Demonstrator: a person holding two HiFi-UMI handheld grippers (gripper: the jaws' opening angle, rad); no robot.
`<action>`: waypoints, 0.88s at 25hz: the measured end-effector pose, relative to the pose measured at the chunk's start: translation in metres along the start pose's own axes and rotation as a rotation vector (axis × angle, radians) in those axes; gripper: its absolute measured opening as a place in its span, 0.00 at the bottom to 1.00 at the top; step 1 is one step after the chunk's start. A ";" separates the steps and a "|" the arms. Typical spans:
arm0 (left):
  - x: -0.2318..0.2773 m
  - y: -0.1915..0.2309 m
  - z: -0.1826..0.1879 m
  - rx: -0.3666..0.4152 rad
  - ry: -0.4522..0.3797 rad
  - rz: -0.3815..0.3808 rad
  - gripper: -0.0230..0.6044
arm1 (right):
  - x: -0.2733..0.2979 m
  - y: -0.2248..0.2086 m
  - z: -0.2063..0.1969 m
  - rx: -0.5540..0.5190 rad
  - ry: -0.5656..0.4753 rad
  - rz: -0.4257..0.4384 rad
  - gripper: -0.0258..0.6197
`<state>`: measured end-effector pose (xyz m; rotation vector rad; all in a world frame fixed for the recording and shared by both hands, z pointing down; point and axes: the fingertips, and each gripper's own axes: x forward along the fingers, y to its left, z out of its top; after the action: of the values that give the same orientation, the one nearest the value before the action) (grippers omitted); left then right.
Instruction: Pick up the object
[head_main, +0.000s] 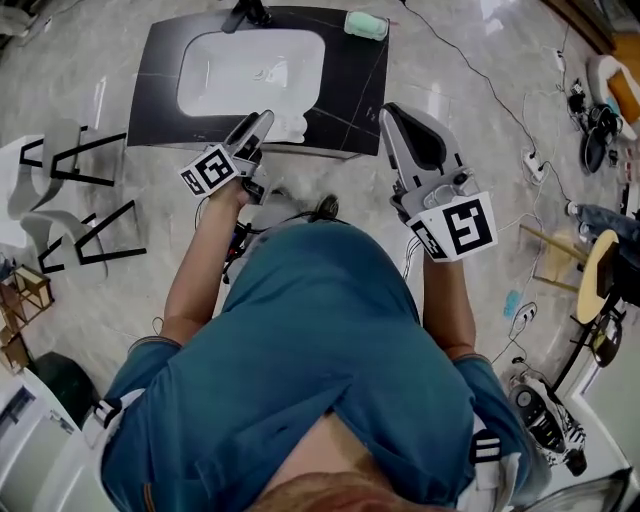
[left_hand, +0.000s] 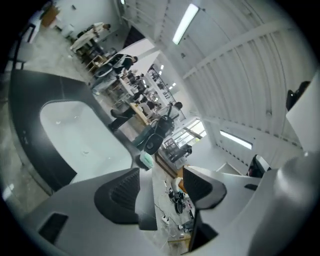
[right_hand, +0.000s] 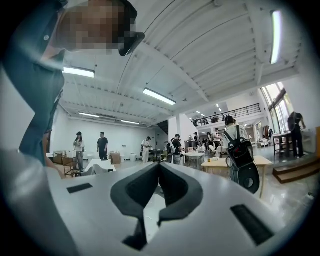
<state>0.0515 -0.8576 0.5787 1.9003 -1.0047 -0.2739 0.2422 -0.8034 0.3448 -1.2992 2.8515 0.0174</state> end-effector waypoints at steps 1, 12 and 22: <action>0.002 0.012 -0.003 -0.047 -0.005 0.024 0.45 | 0.003 -0.002 -0.002 0.004 0.003 0.003 0.06; 0.002 0.101 -0.069 -0.463 0.008 0.267 0.69 | 0.045 -0.019 -0.001 0.006 0.023 -0.006 0.06; 0.013 0.149 -0.121 -0.589 0.064 0.338 0.69 | 0.069 -0.014 -0.021 0.018 0.079 0.003 0.06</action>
<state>0.0481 -0.8247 0.7684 1.1832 -1.0426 -0.2713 0.2074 -0.8649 0.3650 -1.3210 2.9122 -0.0610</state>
